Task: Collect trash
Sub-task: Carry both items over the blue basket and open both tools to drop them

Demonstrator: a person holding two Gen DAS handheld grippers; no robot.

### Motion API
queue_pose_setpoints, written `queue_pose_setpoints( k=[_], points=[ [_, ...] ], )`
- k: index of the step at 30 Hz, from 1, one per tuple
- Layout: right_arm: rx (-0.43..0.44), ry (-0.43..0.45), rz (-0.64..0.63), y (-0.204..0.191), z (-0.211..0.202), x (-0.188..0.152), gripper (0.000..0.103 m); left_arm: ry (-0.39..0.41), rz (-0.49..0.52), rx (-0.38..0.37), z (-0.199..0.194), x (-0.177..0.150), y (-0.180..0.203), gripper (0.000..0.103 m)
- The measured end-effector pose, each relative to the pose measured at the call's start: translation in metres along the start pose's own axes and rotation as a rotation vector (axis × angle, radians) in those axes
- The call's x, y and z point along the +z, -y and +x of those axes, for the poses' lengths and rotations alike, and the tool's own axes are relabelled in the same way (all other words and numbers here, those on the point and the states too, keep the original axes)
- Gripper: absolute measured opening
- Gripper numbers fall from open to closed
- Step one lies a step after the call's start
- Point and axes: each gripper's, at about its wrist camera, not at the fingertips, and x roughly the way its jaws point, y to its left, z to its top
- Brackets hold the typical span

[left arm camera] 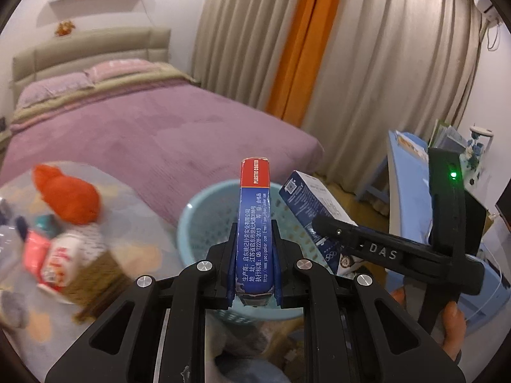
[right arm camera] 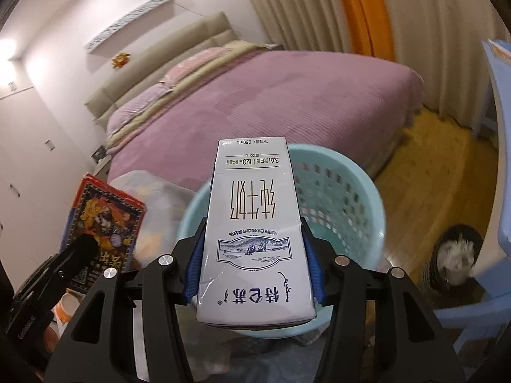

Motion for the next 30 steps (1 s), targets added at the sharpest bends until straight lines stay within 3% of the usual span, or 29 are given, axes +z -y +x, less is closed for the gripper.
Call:
queue_pose_setpoints(
  k=[9, 19, 21, 22, 23, 30],
  points=[
    [-0.081, -0.037, 0.007, 0.023, 0.020, -0.011, 0.049, -0.154, -0.024, -0.014, 0.070, -0.018, 0.000, 0.016],
    [-0.112, -0.055, -0.006, 0.028, 0.032, -0.017, 0.050, -0.217, -0.014, 0.012, 0.086, -0.030, -0.002, 0.017],
    [-0.110, -0.057, -0.007, 0.028, 0.032, -0.017, 0.050, -0.222, -0.027, 0.011, 0.084, -0.031, -0.004, 0.030],
    [-0.111, -0.057, -0.008, 0.027, 0.031, -0.018, 0.050, -0.220, -0.038, 0.013, 0.081, -0.032, -0.005, 0.050],
    [-0.112, -0.057, -0.009, 0.025, 0.031, -0.017, 0.050, -0.209, -0.047, 0.016, 0.076, -0.032, -0.007, 0.062],
    [-0.107, -0.061, -0.005, 0.026, 0.032, -0.018, 0.050, -0.162, -0.062, 0.022, 0.052, -0.028, -0.010, 0.062]
  ],
)
